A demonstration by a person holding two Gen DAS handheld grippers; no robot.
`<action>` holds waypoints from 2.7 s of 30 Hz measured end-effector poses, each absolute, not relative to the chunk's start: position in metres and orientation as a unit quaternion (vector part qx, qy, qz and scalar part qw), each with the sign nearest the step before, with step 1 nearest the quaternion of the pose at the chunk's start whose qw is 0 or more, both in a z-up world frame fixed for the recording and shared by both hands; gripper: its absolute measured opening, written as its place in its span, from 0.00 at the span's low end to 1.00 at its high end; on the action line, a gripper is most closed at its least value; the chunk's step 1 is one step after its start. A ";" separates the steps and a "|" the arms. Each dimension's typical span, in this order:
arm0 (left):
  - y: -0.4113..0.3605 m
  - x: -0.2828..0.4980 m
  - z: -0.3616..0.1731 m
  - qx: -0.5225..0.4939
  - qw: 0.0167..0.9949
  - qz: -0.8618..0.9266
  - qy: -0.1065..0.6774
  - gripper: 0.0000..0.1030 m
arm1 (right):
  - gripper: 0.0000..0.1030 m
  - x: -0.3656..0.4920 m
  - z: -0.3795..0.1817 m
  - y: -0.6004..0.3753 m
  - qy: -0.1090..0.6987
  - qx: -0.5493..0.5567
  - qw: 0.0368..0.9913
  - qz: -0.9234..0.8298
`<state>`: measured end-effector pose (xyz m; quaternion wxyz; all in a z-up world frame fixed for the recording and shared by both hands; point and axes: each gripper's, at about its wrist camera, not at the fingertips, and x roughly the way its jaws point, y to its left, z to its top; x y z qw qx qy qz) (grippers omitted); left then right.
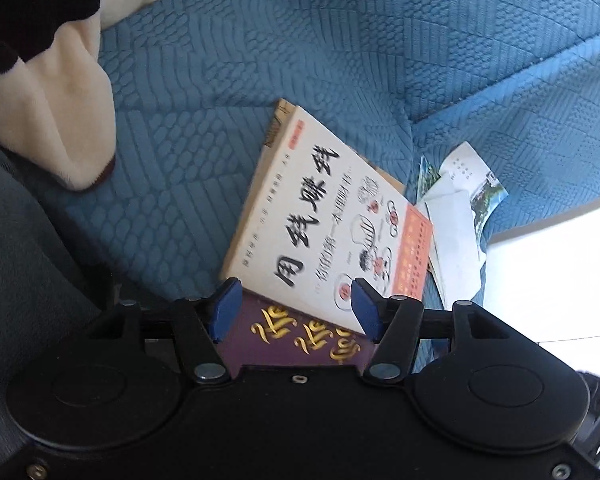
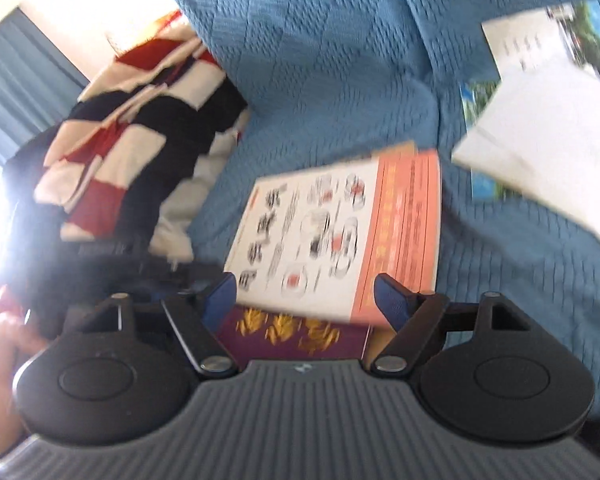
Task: Organize objects
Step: 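Lower the white book onto the purple book and open the right gripper, then raise the open right gripper away from the book stack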
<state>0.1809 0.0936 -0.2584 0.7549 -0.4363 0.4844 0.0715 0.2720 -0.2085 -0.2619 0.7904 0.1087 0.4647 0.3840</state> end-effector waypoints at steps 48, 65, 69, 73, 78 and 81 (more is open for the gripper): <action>0.015 0.210 -0.263 -0.357 0.793 0.079 0.488 0.65 | 0.51 0.346 -0.279 -0.189 0.486 -0.051 0.751 0.444; 0.044 0.194 -0.260 -0.364 0.792 0.115 0.477 0.61 | 0.16 0.280 -0.277 -0.215 0.528 0.046 0.748 0.400; 0.049 0.192 -0.260 -0.364 0.792 0.117 0.476 0.61 | 0.16 0.261 -0.276 -0.217 0.532 0.065 0.748 0.390; 0.051 0.193 -0.260 -0.348 0.797 0.120 0.479 0.61 | 0.16 0.244 -0.279 -0.213 0.539 0.067 0.750 0.378; 0.053 0.192 -0.260 -0.337 0.800 0.121 0.481 0.62 | 0.16 0.231 -0.282 -0.209 0.548 0.073 0.745 0.373; 0.056 0.193 -0.259 -0.329 0.803 0.121 0.482 0.63 | 0.17 0.222 -0.285 -0.203 0.551 0.061 0.744 0.374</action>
